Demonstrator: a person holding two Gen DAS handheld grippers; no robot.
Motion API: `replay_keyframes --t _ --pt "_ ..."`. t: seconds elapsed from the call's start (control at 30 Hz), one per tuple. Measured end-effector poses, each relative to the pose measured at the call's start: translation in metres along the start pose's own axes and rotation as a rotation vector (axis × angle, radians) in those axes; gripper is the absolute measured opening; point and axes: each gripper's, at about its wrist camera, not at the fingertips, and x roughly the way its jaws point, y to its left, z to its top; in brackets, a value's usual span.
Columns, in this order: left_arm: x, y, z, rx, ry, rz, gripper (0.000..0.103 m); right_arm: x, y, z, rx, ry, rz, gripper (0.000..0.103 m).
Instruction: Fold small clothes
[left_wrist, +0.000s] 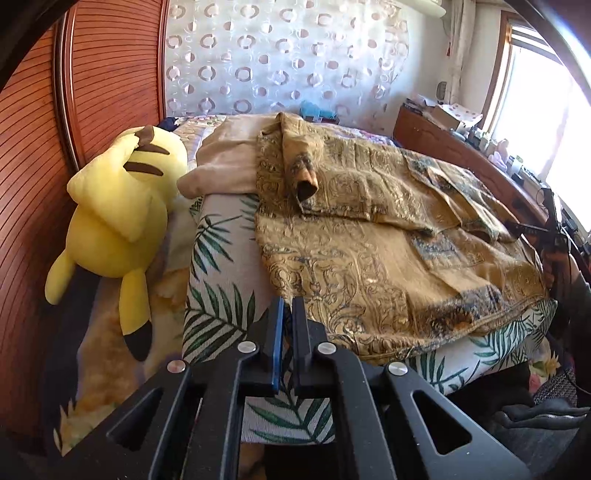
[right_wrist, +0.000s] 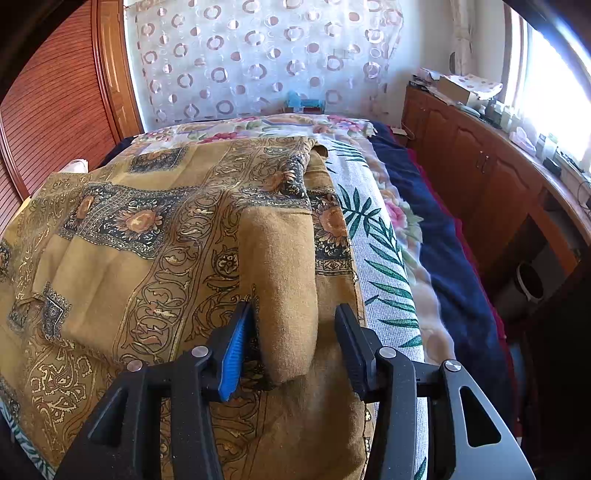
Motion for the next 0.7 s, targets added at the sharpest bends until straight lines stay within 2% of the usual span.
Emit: replay_keyframes --t 0.03,0.07,0.1,0.17,0.2,0.23,0.27,0.57,0.7 --pt "-0.001 -0.001 0.001 0.005 -0.004 0.004 0.008 0.004 0.001 -0.001 0.001 0.000 0.000 0.049" --pt "-0.002 -0.003 0.004 0.019 -0.015 0.012 0.021 0.008 0.004 -0.002 0.001 0.000 0.000 0.049" --pt "-0.003 -0.005 0.006 0.030 -0.028 0.018 0.028 0.013 0.006 -0.004 0.001 0.000 0.000 0.049" --pt "-0.006 -0.008 0.013 0.040 -0.052 0.017 0.051 0.013 0.005 -0.005 0.001 0.000 -0.001 0.049" --pt "-0.006 -0.009 0.016 0.040 -0.061 0.008 0.057 0.013 0.005 -0.005 0.001 0.000 -0.001 0.049" --pt "-0.007 -0.009 0.020 0.039 -0.068 0.001 0.070 0.013 0.005 -0.005 0.001 0.000 0.000 0.049" --pt "-0.006 -0.011 0.025 0.038 -0.079 -0.008 0.076 0.013 0.005 -0.005 0.001 0.000 0.000 0.049" --pt "0.027 -0.029 0.063 0.076 -0.087 0.007 0.077 0.012 0.004 -0.005 0.000 0.001 0.001 0.050" --pt "0.041 -0.031 0.076 0.061 -0.108 -0.018 0.077 0.012 0.004 -0.005 0.000 0.001 0.002 0.050"
